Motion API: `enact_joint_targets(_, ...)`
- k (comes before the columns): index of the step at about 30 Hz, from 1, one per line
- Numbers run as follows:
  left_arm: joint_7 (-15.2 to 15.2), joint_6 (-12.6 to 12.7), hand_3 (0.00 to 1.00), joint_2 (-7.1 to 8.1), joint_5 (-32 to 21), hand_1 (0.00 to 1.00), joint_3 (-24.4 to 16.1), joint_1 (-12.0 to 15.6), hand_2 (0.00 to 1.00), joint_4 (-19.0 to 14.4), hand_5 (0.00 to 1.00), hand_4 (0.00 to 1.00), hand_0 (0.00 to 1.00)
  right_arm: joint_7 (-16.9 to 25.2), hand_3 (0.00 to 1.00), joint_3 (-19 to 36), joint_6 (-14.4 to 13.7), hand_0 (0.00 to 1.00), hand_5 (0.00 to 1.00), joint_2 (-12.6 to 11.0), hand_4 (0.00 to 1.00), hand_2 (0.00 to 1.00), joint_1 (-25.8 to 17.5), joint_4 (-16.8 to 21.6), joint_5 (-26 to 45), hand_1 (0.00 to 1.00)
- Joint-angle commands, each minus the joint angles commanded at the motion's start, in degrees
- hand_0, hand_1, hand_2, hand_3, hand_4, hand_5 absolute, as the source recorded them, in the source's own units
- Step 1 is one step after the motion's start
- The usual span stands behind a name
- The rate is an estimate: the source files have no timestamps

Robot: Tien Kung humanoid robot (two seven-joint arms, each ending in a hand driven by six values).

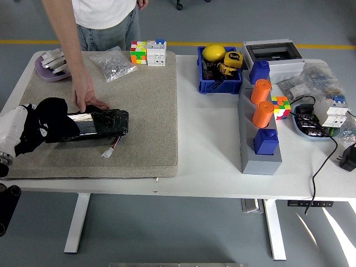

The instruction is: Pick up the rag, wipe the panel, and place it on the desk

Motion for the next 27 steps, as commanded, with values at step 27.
enact_joint_targets(27,0.42,0.45,0.363,-2.38,-0.73,0.13,13.53,-3.08,0.627,-1.51,0.002,0.002,0.266,-0.09,0.581,-0.1,0.25,0.75,0.489,-0.48,0.998,0.689,-0.03,0.0,-0.42,0.665)
